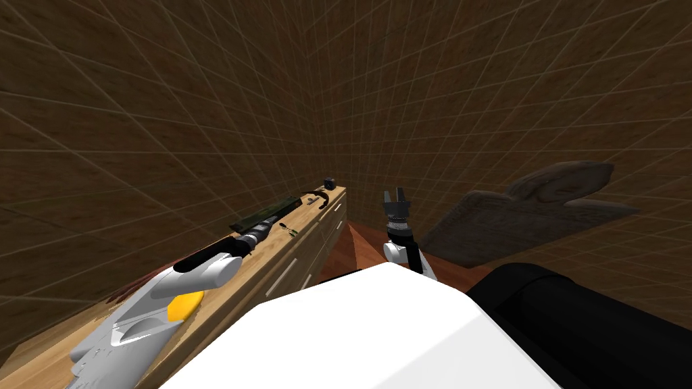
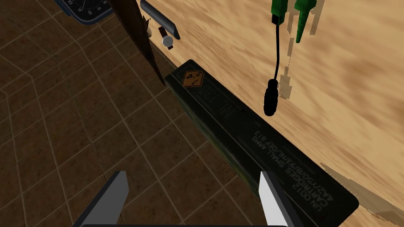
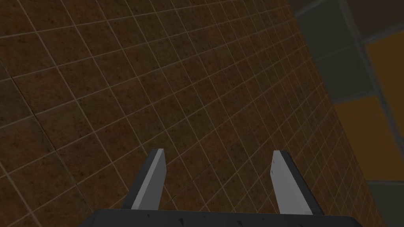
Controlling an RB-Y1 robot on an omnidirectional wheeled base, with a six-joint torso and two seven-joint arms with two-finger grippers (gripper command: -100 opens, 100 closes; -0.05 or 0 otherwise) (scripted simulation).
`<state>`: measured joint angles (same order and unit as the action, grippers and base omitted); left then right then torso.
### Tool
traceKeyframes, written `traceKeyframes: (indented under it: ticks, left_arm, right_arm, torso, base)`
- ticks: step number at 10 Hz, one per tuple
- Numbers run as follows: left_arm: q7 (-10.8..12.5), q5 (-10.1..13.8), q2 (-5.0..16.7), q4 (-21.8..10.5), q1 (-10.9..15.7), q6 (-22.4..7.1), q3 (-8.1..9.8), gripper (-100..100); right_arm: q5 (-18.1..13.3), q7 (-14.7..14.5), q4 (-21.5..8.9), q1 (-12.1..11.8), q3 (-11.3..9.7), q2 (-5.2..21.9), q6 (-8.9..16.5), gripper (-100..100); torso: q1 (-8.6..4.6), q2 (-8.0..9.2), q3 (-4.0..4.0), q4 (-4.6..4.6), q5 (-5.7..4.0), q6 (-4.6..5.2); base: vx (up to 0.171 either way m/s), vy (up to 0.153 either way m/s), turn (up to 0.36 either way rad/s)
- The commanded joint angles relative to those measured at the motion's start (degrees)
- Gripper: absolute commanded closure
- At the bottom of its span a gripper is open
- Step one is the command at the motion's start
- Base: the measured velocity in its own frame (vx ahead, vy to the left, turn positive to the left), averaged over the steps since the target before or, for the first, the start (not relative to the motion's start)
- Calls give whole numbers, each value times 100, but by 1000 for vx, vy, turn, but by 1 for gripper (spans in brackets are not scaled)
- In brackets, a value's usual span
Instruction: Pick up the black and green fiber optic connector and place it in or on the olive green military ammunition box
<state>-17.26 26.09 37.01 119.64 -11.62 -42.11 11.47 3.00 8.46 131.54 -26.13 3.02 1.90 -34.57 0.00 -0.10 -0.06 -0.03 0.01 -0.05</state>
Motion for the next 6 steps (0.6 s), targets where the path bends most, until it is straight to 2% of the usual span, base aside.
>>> traceKeyframes:
  ticks: [1, 3, 4, 6]
  left_arm:
    - [-90, 120, 109, -181, 118, -286, 64, -100]
    - [-90, 120, 109, -181, 118, -520, 64, -100]
    - [-187, 239, 201, -348, 193, -711, 131, -100]
    - [-187, 239, 201, -348, 193, -937, 131, -100]
  right_arm:
    - [0, 0, 0, 0, 0, 0, 0, 0]
    - [0, 0, 0, 0, 0, 0, 0, 0]
    - [0, 0, 0, 0, 0, 0, 0, 0]
    - [0, 0, 0, 0, 0, 0, 0, 0]
  torso:
    - [0, 0, 0, 0, 0, 0]
    - [-3, -7, -4, -1, -1, 2]
    - [-2, -2, -1, 0, 0, -1]
    - [-2, -10, -6, -2, -1, 0]
  base:
    - [35, -12, -78]
    - [31, -7, -42]
    - [47, -6, -97]
    - [37, -7, -19]
